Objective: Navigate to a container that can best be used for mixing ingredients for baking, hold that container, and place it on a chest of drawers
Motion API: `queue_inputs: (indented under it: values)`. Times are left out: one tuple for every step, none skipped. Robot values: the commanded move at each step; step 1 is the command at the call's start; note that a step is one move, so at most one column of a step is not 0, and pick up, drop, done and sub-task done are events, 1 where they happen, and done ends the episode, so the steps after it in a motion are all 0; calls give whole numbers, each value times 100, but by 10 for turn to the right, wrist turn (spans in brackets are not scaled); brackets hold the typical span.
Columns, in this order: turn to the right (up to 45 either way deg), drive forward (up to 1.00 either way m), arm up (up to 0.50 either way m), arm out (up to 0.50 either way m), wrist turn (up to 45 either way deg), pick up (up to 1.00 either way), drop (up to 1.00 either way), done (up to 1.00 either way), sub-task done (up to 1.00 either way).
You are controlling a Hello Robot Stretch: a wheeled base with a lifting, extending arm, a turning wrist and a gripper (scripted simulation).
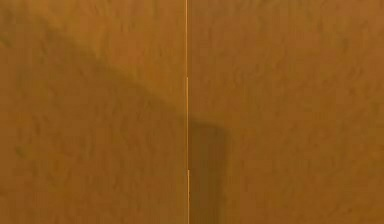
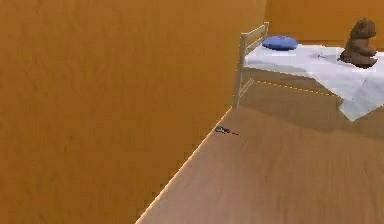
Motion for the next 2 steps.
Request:
queue_inputs:
  values:
    - [450, 0, 0, 0, 0, 0, 0, 0, 0]
    - [60, 0, 0, 0, 0, 0, 0, 0, 0]
